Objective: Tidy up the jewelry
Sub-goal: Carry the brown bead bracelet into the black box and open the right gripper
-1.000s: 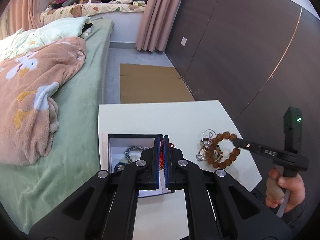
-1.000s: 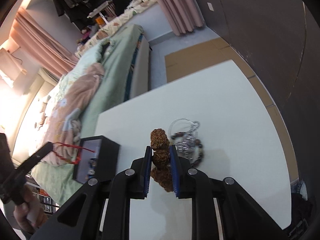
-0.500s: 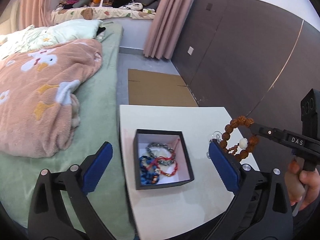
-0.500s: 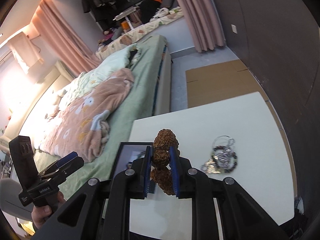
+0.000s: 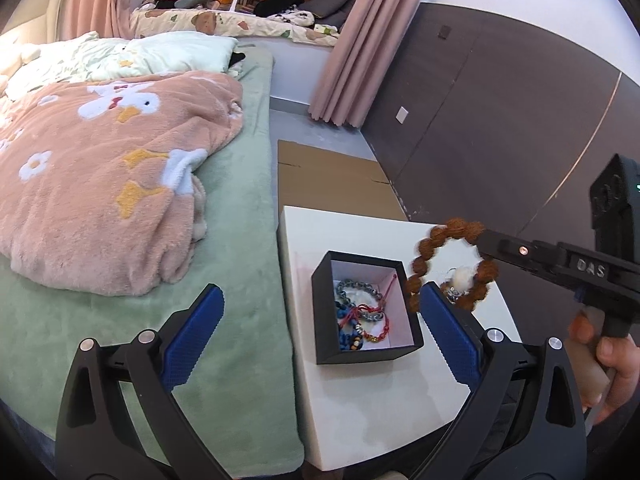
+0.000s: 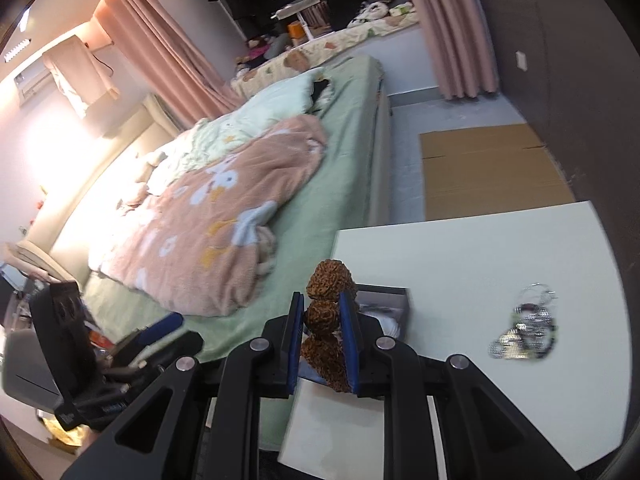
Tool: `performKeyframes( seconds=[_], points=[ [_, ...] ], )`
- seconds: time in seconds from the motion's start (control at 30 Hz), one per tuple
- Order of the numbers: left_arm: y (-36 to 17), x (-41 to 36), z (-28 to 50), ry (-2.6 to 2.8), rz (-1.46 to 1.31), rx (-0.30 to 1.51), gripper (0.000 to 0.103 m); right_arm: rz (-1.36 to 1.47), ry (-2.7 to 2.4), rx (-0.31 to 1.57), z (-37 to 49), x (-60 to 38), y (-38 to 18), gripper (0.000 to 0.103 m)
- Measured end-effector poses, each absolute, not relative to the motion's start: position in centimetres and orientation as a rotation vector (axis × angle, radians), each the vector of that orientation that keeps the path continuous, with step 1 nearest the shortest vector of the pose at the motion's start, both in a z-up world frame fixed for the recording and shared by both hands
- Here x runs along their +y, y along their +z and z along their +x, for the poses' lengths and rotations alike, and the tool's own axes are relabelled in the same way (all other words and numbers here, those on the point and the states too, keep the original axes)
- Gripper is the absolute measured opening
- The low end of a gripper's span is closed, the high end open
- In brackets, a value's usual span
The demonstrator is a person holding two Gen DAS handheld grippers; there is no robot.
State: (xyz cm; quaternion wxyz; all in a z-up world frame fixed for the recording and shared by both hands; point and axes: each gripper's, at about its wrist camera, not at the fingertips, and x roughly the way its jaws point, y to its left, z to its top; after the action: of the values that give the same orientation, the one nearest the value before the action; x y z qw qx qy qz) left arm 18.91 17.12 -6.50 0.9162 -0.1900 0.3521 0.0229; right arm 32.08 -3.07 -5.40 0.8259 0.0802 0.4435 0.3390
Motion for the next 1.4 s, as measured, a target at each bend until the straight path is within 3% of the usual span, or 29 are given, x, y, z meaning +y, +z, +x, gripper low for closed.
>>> performKeyframes(
  seconds=[0.03,0.07,0.1,0.13,0.3,0.53,0.77,1.1,1.23,1.4],
  points=[
    [-6.4,17.3,18.7,0.047,-0.396,0.722,0.097,0.18,0.715,0.947,32.3,-2.8,-5.5,0.033],
    [-6.3,17.6,18.5,0.045,-0.404,0.718,0.097,0.179,0.7,0.947,32.5,-2.7,-5.6,0.067],
    [-6.2,17.7,18.3,0.043,-0.407,0.715,0.097,0.172,0.675,0.929,32.4,-2.7,-5.6,0.077],
    [-6.0,17.8,18.0,0.042,-0.406,0.71,0.097,0.159,0.654,0.913,32.2,-2.8,-5.4,0.079],
    [-5.0,17.8,16.8,0.042,-0.41,0.678,0.097,0.11,0.602,0.924,31.2,-4.4,-4.8,0.079],
    [-3.4,15.8,15.5,0.012,-0.404,0.651,0.097,0.058,0.535,0.915,28.9,-8.4,-2.5,0.095],
    [-2.3,12.7,15.7,-0.019,-0.373,0.651,0.097,0.046,0.464,0.916,28.5,-13.9,-0.2,0.095],
    [-0.7,5.6,17.7,-0.072,-0.238,0.722,0.097,0.25,0.437,0.921,29.1,-22.5,-3.4,0.095],
    [0.2,2.9,18.7,-0.076,-0.199,0.744,0.097,0.333,0.451,0.92,29.5,-24.9,-5.4,0.084],
    [0.3,-1.1,21.2,-0.1,-0.138,0.782,0.097,0.377,0.448,0.921,30.1,-26.9,-7.3,0.078]
  ],
)
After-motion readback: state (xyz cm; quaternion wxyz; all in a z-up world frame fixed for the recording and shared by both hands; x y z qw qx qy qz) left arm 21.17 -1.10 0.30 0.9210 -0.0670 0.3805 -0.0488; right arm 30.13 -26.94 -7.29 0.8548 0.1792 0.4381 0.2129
